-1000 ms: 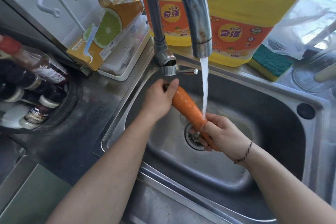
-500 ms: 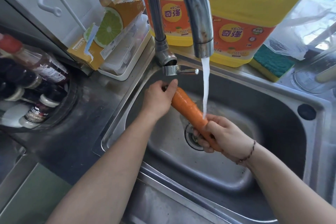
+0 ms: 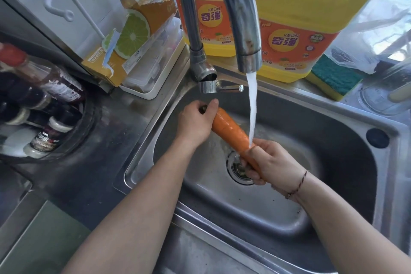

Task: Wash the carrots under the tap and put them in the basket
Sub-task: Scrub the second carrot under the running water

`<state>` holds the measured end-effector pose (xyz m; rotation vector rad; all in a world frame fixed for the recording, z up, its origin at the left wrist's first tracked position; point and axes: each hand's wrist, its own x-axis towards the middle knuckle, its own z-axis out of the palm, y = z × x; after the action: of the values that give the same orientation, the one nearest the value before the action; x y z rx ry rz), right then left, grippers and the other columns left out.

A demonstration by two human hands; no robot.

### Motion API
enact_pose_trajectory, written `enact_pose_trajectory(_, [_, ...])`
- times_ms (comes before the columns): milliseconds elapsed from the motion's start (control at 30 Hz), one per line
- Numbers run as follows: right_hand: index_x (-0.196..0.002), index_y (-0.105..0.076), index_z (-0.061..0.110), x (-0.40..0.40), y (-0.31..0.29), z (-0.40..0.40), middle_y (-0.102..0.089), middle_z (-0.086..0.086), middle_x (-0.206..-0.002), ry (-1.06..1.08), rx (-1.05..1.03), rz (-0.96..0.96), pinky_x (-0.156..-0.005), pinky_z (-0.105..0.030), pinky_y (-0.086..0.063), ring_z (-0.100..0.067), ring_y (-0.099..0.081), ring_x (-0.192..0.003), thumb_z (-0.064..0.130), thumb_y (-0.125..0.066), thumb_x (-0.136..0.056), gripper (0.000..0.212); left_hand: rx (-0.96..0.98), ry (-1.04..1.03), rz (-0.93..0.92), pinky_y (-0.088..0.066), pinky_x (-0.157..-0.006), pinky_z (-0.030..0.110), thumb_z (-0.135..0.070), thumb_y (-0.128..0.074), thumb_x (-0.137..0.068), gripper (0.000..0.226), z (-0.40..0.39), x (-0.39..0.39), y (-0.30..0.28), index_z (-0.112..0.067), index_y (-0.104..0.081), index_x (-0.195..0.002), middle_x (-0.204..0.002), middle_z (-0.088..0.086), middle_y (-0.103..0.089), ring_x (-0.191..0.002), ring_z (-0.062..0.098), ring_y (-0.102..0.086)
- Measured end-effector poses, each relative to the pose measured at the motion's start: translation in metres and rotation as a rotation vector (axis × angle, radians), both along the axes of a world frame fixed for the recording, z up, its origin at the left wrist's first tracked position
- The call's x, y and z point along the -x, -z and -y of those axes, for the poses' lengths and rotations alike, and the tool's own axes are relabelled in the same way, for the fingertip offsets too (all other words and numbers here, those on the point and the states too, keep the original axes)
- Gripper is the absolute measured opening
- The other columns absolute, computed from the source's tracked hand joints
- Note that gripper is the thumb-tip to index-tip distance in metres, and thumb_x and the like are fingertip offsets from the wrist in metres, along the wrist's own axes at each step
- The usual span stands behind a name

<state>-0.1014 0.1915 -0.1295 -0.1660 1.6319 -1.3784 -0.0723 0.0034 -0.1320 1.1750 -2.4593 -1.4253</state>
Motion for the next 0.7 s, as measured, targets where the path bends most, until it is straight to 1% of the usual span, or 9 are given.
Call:
enact_pose_trajectory(133, [-0.086,-0.055,0.005,0.001,0.004,0.000,-0.052,-0.015,-0.071,-0.005,0.008,-0.006,-0.043,-0.024,-0.029,-0.016,-0.039,-0.046,0.003,-0.042,-0.096,0.017,0.015,0.010,-0.010,-0.051,-0.092,0.040,-0.053,-0.050,-0.098,0.043,0.001,0.000,-0.002,-0.013,-0.063,-0.106,-0.100,0.006,-0.065,-0.100,0.027,-0.062])
enact_pose_trajectory(200, [-0.090,-0.057,0.004,0.002,0.005,-0.002,-0.054,-0.016,-0.074,-0.037,0.026,-0.001,-0.044,-0.025,-0.032,-0.017,-0.041,-0.047,0.011,-0.047,-0.091,0.012,0.005,0.019,-0.007,-0.051,-0.092,0.042,-0.054,-0.050,-0.098,0.041,0.001,-0.002,-0.001,-0.015,-0.061,-0.104,-0.100,0.005,-0.065,-0.099,0.026,-0.062])
enact_pose_trajectory(267, [-0.094,-0.058,0.004,0.005,0.003,-0.003,-0.058,-0.019,-0.077,-0.082,0.016,0.020,-0.044,-0.028,-0.037,-0.021,-0.044,-0.050,0.017,-0.052,-0.087,0.016,-0.008,0.026,-0.010,-0.052,-0.091,0.045,-0.055,-0.049,-0.098,0.039,0.001,-0.003,0.000,-0.017,-0.059,-0.104,-0.099,0.005,-0.065,-0.098,0.026,-0.062])
enact_pose_trajectory(333, [-0.099,-0.058,0.005,0.007,0.000,0.000,-0.063,-0.016,-0.080,-0.097,0.009,0.062,-0.043,-0.028,-0.042,-0.021,-0.047,-0.051,0.019,-0.055,-0.095,0.015,-0.024,0.030,-0.020,-0.053,-0.088,0.041,-0.056,-0.049,-0.097,0.041,-0.001,-0.004,0.000,-0.017,-0.059,-0.107,-0.100,0.004,-0.064,-0.097,0.023,-0.062])
enact_pose_trajectory(400, [-0.101,-0.058,0.009,0.008,-0.002,0.005,-0.065,-0.010,-0.076,-0.072,-0.055,0.067,-0.043,-0.028,-0.045,-0.019,-0.049,-0.050,0.032,-0.055,-0.098,0.024,-0.033,0.051,-0.039,-0.051,-0.086,0.036,-0.055,-0.050,-0.097,0.043,-0.007,-0.005,-0.001,-0.015,-0.059,-0.110,-0.101,0.004,-0.065,-0.096,0.021,-0.062])
enact_pose_trajectory(467, [-0.098,-0.059,0.012,0.009,-0.003,0.010,-0.061,-0.006,-0.064,-0.043,-0.180,0.003,-0.042,-0.026,-0.040,-0.018,-0.046,-0.046,0.045,-0.053,-0.098,0.033,-0.025,0.091,-0.075,-0.051,-0.079,0.034,-0.053,-0.052,-0.096,0.040,-0.015,-0.005,-0.001,-0.015,-0.060,-0.105,-0.093,0.002,-0.065,-0.088,0.019,-0.062])
enact_pose_trajectory(533, [-0.095,-0.059,0.010,0.009,-0.003,0.009,-0.056,-0.002,-0.054,-0.038,-0.237,-0.101,-0.038,-0.022,-0.034,-0.015,-0.041,-0.039,0.048,-0.049,-0.099,0.039,-0.007,0.114,-0.092,-0.050,-0.073,0.033,-0.051,-0.053,-0.096,0.036,-0.019,-0.004,-0.002,-0.016,-0.058,-0.099,-0.085,-0.002,-0.062,-0.080,0.015,-0.061])
enact_pose_trajectory(633, [-0.095,-0.057,0.000,0.008,-0.002,0.002,-0.053,-0.010,-0.058,-0.098,-0.106,-0.146,-0.041,-0.025,-0.036,-0.020,-0.043,-0.045,0.055,-0.049,-0.096,0.055,-0.022,0.082,-0.097,-0.057,-0.078,0.047,-0.061,-0.050,-0.094,0.044,-0.013,-0.003,0.001,-0.018,-0.058,-0.101,-0.091,0.004,-0.066,-0.084,0.024,-0.067])
enact_pose_trajectory(700, [-0.099,-0.056,0.000,0.006,-0.001,-0.002,-0.056,-0.010,-0.063,-0.129,0.009,-0.045,-0.049,-0.031,-0.041,-0.023,-0.047,-0.052,0.049,-0.052,-0.092,0.050,-0.028,0.060,-0.100,-0.058,-0.075,0.054,-0.071,-0.046,-0.087,0.055,-0.010,-0.004,0.002,-0.019,-0.059,-0.100,-0.089,0.006,-0.067,-0.081,0.029,-0.068])
